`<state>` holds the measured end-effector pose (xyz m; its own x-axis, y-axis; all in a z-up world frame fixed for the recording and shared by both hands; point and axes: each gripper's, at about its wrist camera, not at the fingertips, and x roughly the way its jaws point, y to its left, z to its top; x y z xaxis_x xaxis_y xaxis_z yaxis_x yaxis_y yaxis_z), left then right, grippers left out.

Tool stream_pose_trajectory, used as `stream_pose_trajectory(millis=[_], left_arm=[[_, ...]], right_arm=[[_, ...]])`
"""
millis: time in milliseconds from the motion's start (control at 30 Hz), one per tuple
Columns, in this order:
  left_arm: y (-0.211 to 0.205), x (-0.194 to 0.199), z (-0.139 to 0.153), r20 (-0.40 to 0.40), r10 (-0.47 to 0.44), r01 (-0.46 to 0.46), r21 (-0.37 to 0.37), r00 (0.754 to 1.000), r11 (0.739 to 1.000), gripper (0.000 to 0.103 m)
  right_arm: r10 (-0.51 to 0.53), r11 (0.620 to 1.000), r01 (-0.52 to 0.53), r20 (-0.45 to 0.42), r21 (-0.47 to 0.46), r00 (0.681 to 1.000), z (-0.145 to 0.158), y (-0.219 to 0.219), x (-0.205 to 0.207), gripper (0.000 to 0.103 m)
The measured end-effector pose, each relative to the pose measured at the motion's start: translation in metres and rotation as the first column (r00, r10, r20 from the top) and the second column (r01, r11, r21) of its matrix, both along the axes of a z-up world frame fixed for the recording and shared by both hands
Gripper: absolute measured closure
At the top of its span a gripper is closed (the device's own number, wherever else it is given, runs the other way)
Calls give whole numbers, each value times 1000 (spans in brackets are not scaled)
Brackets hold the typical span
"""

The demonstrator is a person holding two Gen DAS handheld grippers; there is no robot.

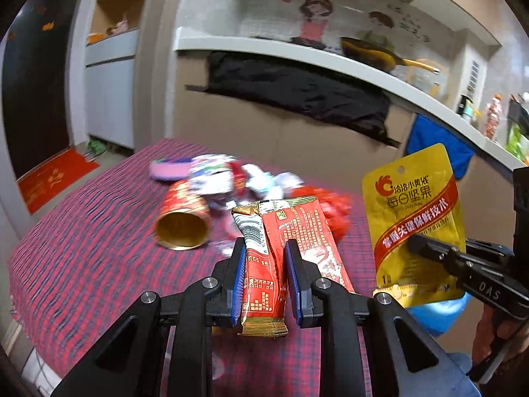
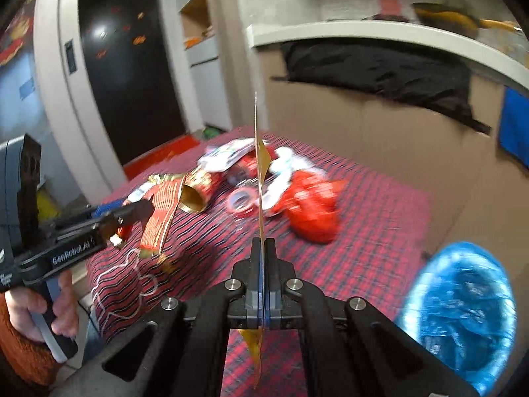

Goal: Collect trash
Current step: 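Carry the red wrappers and yellow packet over the blue bin and open both tools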

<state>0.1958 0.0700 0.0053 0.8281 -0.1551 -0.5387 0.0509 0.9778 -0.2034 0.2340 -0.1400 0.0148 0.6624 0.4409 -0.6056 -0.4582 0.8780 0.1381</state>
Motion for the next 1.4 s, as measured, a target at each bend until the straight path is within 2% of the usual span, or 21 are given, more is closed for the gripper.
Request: stream_pose_trajectory(millis=[233, 433, 667, 900, 1067, 1267, 1400], left_arm=[[-81, 17, 7, 26, -141, 141, 2, 990, 990, 79], [-164, 34, 4, 18, -279, 279, 19, 960, 960, 79], [-227, 45, -6, -1, -355, 355, 28, 935, 934, 79], [-255, 54, -30, -6, -380, 380, 20, 925, 925, 79], [-269, 66, -52, -22, -391, 392, 26, 920, 920, 79], [-284, 92, -80, -136, -401, 408, 26, 906, 913, 79], [-289, 101, -93, -178, -386, 399, 41, 905, 916, 79]], right_arm=[[-174, 985, 174, 49, 9, 984, 9, -84, -18, 103], [-304, 953, 304, 66, 4, 950, 8, -153, -29, 103], [-408, 913, 407, 42, 16, 912, -9, -211, -29, 103], [-458, 888, 458, -13, 32, 889, -36, -239, -22, 103], [-461, 886, 463, -57, 33, 886, -59, -254, -14, 103], [-476, 876, 482, -131, 16, 869, -91, -268, -5, 103], [-495, 865, 502, -159, 5, 854, -104, -278, -2, 102]])
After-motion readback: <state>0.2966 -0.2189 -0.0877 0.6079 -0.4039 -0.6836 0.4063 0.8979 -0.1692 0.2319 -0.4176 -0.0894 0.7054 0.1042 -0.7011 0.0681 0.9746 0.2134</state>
